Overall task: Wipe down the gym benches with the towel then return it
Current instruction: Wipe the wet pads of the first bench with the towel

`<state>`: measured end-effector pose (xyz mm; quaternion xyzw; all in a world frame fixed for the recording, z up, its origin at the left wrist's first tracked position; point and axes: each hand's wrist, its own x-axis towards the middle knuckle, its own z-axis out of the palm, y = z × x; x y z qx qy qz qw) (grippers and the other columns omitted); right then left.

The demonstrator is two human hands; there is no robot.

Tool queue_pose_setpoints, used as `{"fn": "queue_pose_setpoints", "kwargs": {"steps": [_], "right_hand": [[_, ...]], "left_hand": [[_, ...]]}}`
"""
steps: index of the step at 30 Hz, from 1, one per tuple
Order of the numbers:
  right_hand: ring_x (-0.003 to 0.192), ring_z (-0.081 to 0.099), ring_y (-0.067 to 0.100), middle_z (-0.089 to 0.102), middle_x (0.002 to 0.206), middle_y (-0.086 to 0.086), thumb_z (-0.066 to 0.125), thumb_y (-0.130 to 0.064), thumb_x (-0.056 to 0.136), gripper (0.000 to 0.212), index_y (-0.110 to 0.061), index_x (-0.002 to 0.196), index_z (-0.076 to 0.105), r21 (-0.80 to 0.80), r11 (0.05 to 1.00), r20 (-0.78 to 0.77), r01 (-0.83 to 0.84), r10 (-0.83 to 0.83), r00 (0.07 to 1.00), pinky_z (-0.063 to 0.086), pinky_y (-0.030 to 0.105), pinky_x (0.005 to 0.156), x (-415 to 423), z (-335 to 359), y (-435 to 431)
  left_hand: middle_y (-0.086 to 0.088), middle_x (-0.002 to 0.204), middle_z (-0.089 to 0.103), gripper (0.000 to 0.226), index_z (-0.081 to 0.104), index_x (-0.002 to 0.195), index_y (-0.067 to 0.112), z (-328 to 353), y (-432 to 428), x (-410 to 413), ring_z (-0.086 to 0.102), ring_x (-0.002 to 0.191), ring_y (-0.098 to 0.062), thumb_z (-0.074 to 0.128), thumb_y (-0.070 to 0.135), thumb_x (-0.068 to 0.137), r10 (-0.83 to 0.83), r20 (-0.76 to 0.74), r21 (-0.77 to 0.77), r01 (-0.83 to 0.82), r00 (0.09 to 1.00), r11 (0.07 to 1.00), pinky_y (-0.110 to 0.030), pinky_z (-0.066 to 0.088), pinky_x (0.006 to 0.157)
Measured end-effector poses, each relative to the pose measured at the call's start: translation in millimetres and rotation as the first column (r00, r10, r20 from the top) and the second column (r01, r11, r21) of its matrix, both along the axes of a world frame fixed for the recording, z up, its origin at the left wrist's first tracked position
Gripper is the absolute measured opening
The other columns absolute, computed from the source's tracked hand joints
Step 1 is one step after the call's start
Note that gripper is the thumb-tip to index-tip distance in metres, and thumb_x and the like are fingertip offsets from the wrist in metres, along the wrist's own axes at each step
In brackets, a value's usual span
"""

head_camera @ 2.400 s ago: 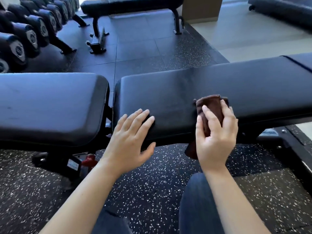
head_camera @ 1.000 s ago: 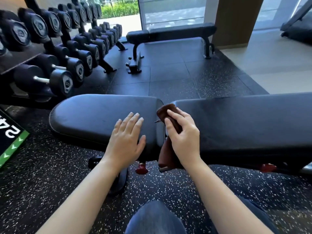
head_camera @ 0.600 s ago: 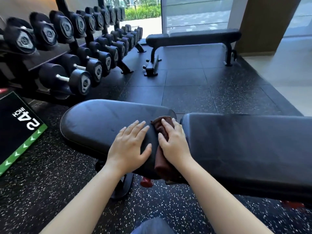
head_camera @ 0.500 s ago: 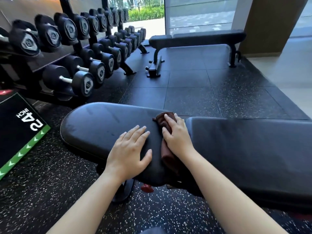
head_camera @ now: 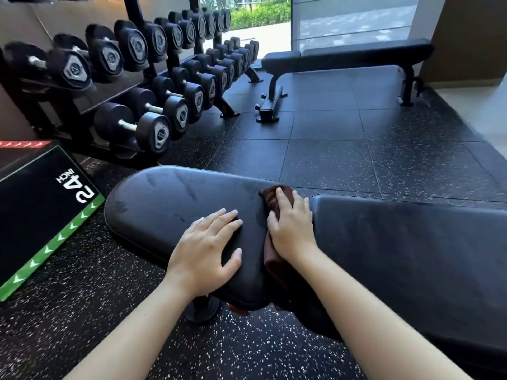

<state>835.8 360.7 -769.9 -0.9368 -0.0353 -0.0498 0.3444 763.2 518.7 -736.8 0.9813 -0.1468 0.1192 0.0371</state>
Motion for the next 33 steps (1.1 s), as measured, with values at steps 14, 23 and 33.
{"fn": "queue_pose_setpoints", "kwargs": {"steps": [14, 23, 33], "right_hand": [[0.138, 0.014, 0.036, 0.012, 0.151, 0.022, 0.042, -0.024, 0.094, 0.054, -0.016, 0.145, 0.024, 0.083, 0.995, 0.096, -0.061, 0.053, 0.994, 0.007, 0.037, 0.115, -24.1, -10.1, 5.8], [0.132, 0.029, 0.038, 0.024, 0.146, 0.023, 0.041, -0.019, 0.094, 0.052, -0.016, 0.144, 0.029, 0.169, 0.985, -0.044, 0.024, -0.016, 0.999, 0.019, 0.037, 0.111, 46.8, 7.7, -7.7], [0.139, 0.02, 0.024, 0.024, 0.15, 0.01, 0.05, -0.012, 0.09, 0.05, -0.019, 0.138, 0.04, 0.153, 0.988, 0.048, 0.025, -0.032, 0.998, 0.015, 0.031, 0.115, -55.1, 12.2, 18.9]], "left_hand": [[0.002, 0.136, 0.051, 0.059, 0.06, 0.122, 0.014, -0.1, -4.3, -1.1, 0.044, 0.128, -0.02, 0.034, 0.042, 0.077, 0.049, -0.001, 0.006, -0.049, 0.999, 0.999, -0.041, 0.034, 0.105], [0.001, 0.134, 0.053, 0.06, 0.061, 0.121, 0.015, -4.8, -0.5, -0.9, 0.045, 0.127, -0.02, 0.033, 0.043, 0.076, 0.042, 0.057, -0.039, -0.039, 0.998, 0.998, -0.038, 0.032, 0.106], [-0.009, 0.138, 0.049, 0.058, 0.055, 0.127, 0.007, -16.3, 4.5, 2.0, 0.04, 0.131, -0.025, 0.045, 0.036, 0.078, -0.018, 0.049, -0.104, 0.023, 0.999, 0.994, -0.045, 0.026, 0.107]]}}
